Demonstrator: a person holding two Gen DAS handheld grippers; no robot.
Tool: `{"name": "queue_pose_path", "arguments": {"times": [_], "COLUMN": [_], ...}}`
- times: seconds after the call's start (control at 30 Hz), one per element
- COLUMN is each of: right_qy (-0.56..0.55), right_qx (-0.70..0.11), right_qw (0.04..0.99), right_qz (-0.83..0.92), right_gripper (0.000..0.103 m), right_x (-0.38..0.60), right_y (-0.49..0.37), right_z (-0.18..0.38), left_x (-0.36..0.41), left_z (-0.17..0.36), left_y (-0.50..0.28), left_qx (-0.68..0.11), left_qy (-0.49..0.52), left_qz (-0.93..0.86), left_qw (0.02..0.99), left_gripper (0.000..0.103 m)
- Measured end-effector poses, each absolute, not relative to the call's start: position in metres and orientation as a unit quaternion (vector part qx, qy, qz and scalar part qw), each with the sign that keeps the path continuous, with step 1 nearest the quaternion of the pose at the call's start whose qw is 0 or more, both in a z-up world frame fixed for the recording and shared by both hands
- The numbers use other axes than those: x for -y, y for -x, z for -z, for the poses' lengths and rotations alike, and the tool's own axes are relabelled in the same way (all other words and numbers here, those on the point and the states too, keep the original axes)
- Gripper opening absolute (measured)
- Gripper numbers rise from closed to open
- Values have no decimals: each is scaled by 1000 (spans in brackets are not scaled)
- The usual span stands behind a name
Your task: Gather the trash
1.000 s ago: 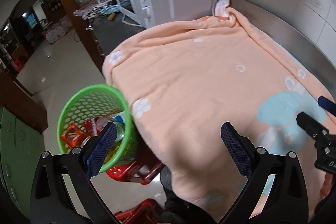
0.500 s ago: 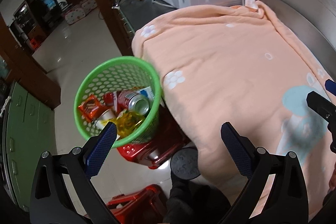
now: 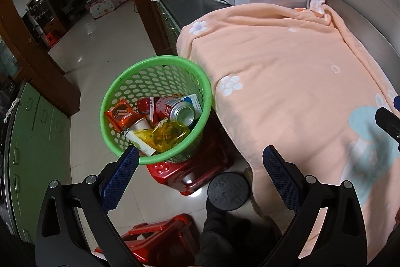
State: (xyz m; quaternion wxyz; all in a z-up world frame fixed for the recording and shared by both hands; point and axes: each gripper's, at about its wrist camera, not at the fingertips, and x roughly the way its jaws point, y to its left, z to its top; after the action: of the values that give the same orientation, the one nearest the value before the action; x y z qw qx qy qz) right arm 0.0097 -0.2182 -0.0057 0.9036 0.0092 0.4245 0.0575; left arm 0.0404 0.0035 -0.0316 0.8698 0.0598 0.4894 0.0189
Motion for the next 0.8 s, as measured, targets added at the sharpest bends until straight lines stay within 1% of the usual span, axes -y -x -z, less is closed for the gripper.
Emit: {"name": "queue_pose_path", "arguments": {"times": [0.5,0.8], "right_qy": [-11,-12], "right_qx": [-426,-424], "right_qw": [903,904], "right_qz": [-57,-60], "right_gripper": [92,93], "right_x": [218,217], "right_y": [-9,-9], "right_z": [8,7], "left_x": [-1,-9], "left_z": [30,22], "left_y": [-42,-40], "left_qx": [-489,-470], "left_qy": [-54,-47], "left_qz": [-22,-51], "left_qw": [870,880], "left_gripper": [98,98]}}
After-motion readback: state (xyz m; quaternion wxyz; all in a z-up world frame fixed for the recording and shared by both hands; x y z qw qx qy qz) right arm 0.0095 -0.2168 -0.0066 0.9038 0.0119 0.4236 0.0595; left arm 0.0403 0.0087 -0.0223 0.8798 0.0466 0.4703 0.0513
